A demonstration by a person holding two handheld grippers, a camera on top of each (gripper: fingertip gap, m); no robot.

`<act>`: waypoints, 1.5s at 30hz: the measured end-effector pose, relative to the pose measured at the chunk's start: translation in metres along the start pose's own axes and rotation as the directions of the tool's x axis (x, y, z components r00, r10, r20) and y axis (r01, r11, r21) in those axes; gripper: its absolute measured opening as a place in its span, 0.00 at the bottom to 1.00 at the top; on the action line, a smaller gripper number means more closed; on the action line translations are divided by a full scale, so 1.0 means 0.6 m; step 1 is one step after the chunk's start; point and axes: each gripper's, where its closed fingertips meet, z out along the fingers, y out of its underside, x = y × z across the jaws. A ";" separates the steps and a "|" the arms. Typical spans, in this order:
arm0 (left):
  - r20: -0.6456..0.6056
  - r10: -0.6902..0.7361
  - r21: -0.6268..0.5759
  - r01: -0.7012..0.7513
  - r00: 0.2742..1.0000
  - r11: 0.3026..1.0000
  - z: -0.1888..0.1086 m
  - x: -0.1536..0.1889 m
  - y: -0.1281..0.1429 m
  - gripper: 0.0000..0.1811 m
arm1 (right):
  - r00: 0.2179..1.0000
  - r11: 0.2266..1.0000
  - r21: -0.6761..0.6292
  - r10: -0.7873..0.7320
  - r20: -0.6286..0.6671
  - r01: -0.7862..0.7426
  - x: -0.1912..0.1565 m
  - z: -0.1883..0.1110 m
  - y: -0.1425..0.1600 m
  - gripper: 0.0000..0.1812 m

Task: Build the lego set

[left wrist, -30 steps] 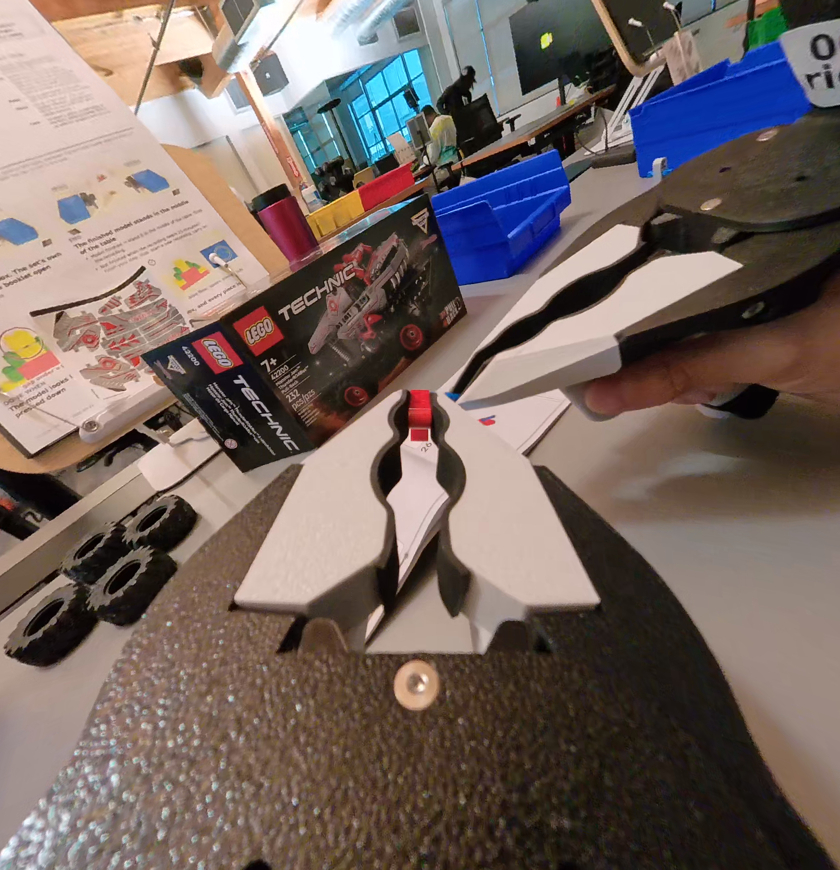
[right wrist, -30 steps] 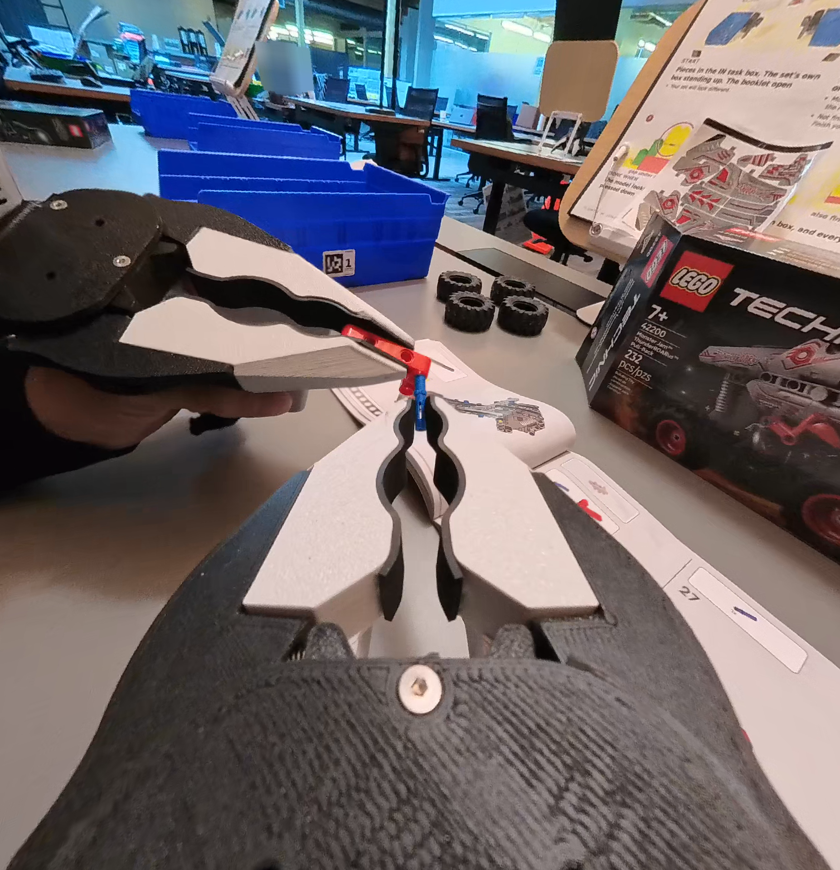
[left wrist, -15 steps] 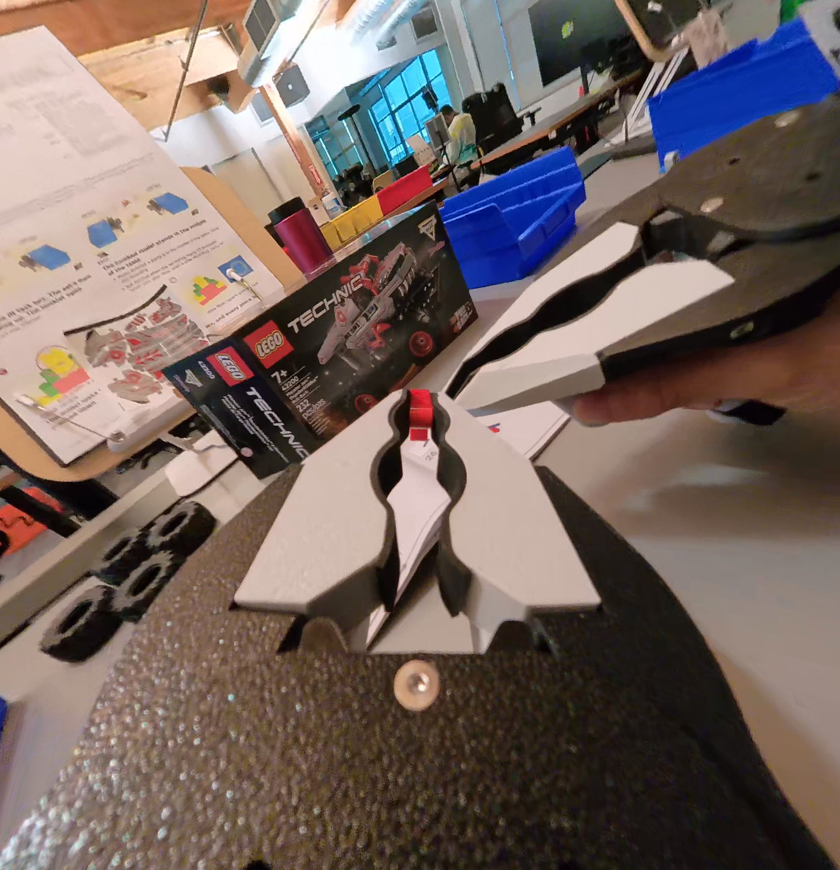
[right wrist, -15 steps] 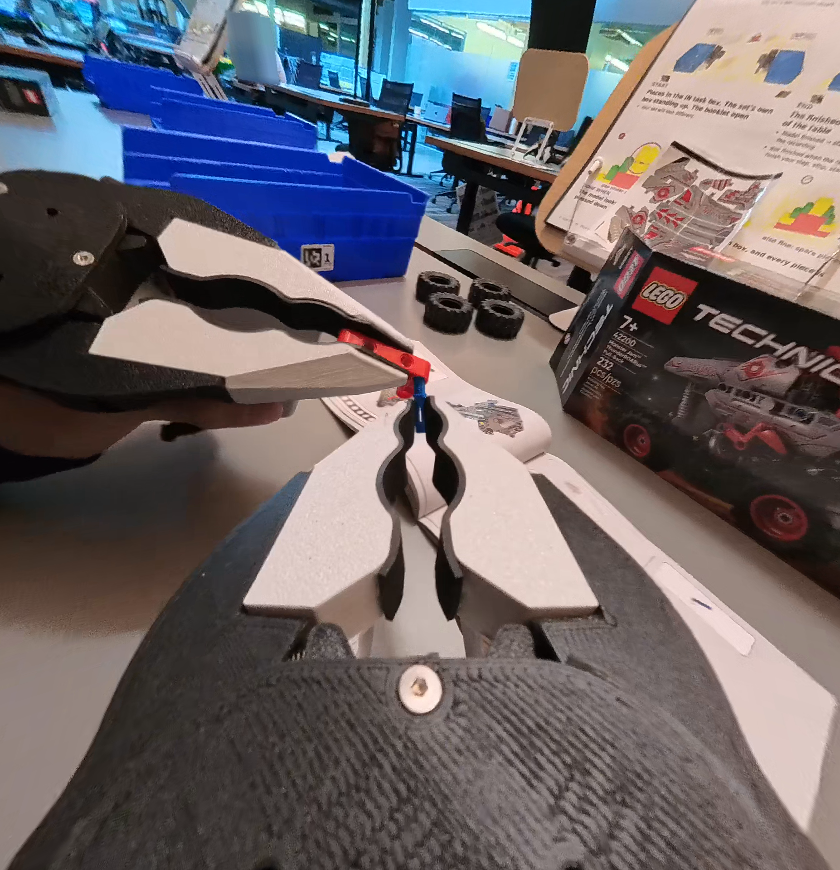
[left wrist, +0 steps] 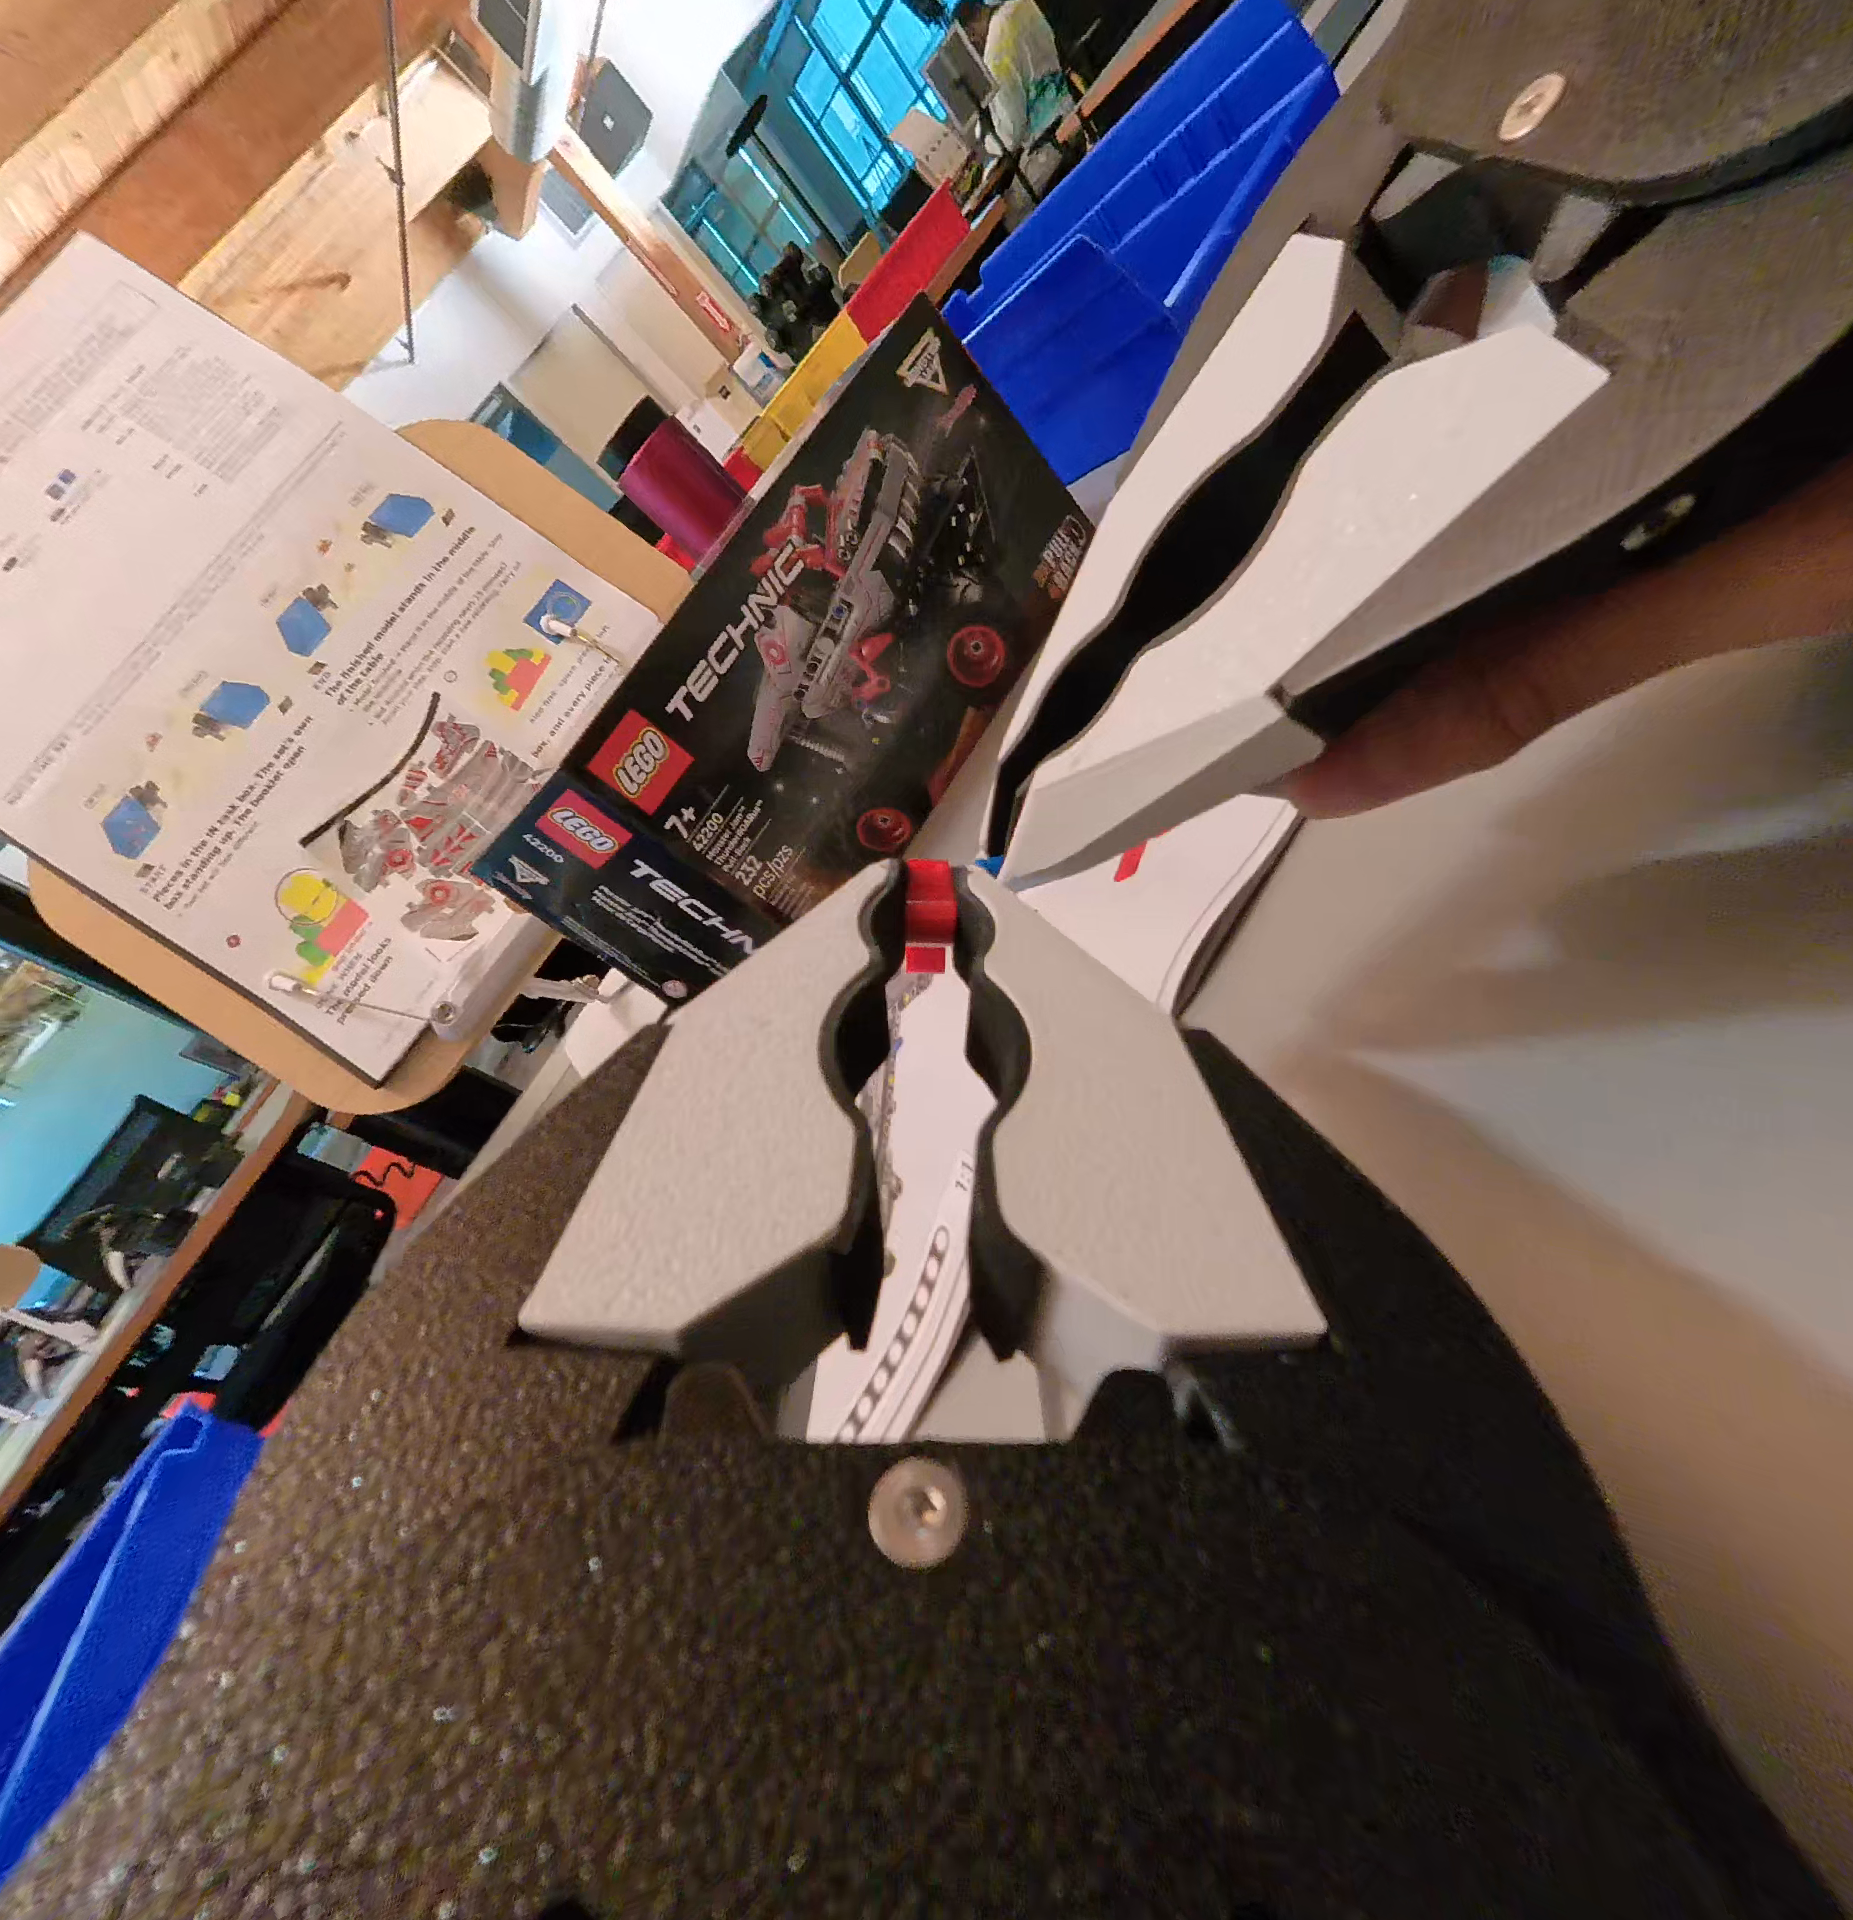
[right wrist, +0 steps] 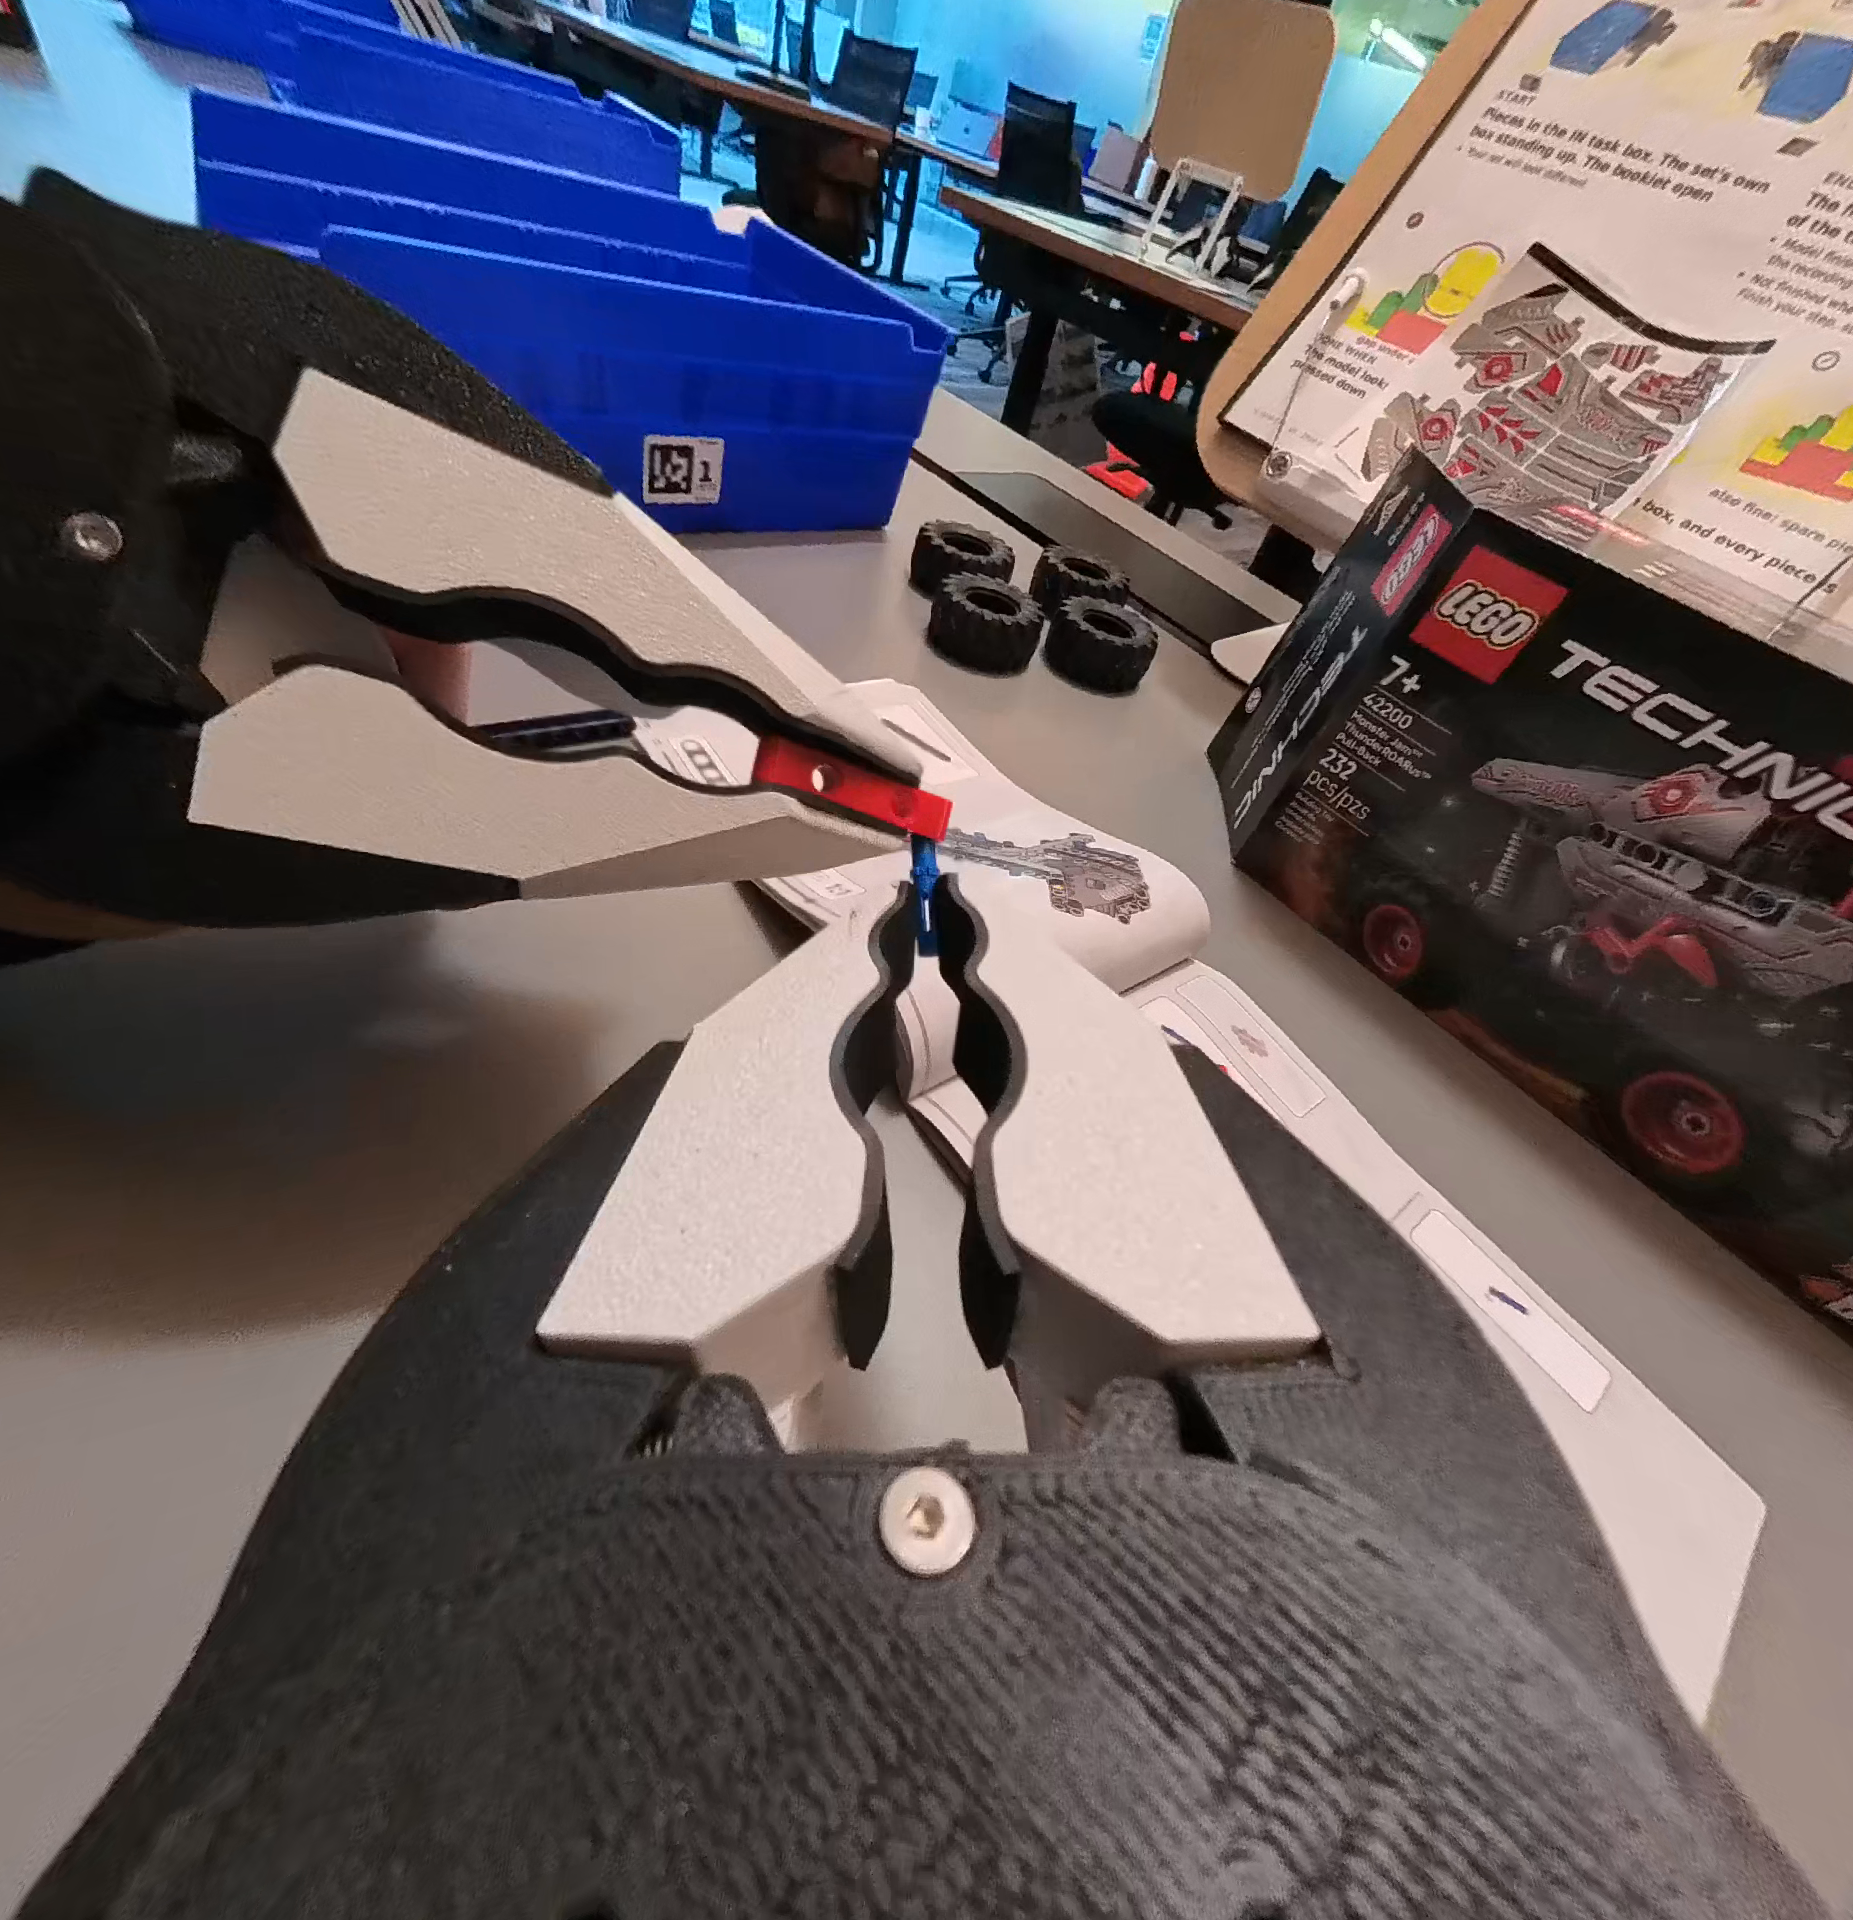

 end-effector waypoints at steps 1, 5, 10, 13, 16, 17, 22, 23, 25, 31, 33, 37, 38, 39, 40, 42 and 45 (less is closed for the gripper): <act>-0.013 -0.030 -0.003 0.030 0.999 1.000 0.001 0.001 0.002 0.03 | 1.000 1.000 -0.008 -0.015 -0.005 0.015 0.000 0.001 0.002 0.01; -0.078 -0.189 0.007 0.190 0.979 0.982 0.002 0.003 0.007 0.03 | 0.999 0.999 -0.020 -0.037 -0.017 0.037 0.000 0.001 0.003 0.01; -0.123 -0.304 0.019 0.308 0.945 0.951 0.002 0.003 0.008 0.03 | 1.000 1.000 -0.004 0.007 -0.004 -0.007 0.000 0.001 0.002 0.01; -0.139 -0.314 0.035 0.322 0.939 0.946 0.001 0.002 0.006 0.03 | 0.999 0.999 0.013 0.038 0.013 -0.038 0.000 0.000 -0.001 0.01; -0.102 -0.231 0.036 0.235 0.968 0.971 0.000 0.001 0.004 0.03 | 1.000 1.000 0.014 0.014 -0.008 -0.014 0.001 -0.001 -0.003 0.01; -0.112 -0.267 0.047 0.273 0.957 0.961 -0.001 0.000 0.002 0.03 | 1.000 0.999 0.029 0.018 -0.005 -0.018 0.001 -0.003 -0.006 0.01; -0.120 -0.284 0.074 0.293 0.951 0.953 -0.005 -0.004 -0.002 0.03 | 1.000 0.998 0.067 -0.004 -0.007 0.004 -0.001 -0.006 -0.016 0.01; -0.122 -0.280 0.075 0.291 0.952 0.954 -0.005 -0.003 -0.002 0.03 | 1.000 0.997 0.078 0.000 -0.004 0.001 -0.001 -0.008 -0.019 0.00; -0.203 -0.280 0.077 0.300 0.938 0.951 -0.003 0.019 -0.008 0.03 | 0.999 0.988 0.146 0.037 0.029 -0.041 -0.007 -0.013 -0.038 0.00; -0.088 -0.213 0.039 0.217 0.973 0.975 0.002 0.012 -0.002 0.03 | 0.998 0.997 0.043 0.065 0.017 -0.066 0.014 -0.010 0.004 0.00; -0.097 -0.240 0.035 0.245 0.966 0.969 0.002 0.009 0.003 0.03 | 0.997 0.998 -0.057 0.032 0.072 -0.028 0.012 -0.011 0.030 0.00; -0.067 -0.273 0.020 0.275 0.960 0.961 -0.001 -0.009 0.019 0.03 | 0.995 0.985 -0.160 -0.059 0.086 0.072 0.044 -0.041 0.047 0.00; -0.058 -0.285 0.014 0.286 0.957 0.958 -0.001 -0.012 0.023 0.03 | 0.992 0.977 -0.189 -0.080 0.096 0.097 0.053 -0.047 0.056 0.00; -0.053 -0.295 0.008 0.296 0.954 0.955 -0.001 -0.014 0.026 0.03 | 0.985 0.966 -0.221 -0.104 0.139 0.133 0.054 -0.054 0.069 0.03; -0.051 -0.298 0.003 0.298 0.953 0.954 0.000 -0.015 0.029 0.03 | 0.982 0.955 -0.256 -0.115 0.151 0.151 0.062 -0.059 0.082 0.04; -0.045 -0.298 -0.005 0.299 0.953 0.954 0.000 -0.015 0.032 0.03 | 0.973 0.938 -0.286 -0.153 0.174 0.198 0.074 -0.060 0.089 0.08; -0.051 -0.308 -0.006 0.308 0.950 0.951 0.001 -0.014 0.034 0.03 | 0.929 0.922 -0.228 -0.247 0.276 0.313 0.065 -0.035 0.066 0.09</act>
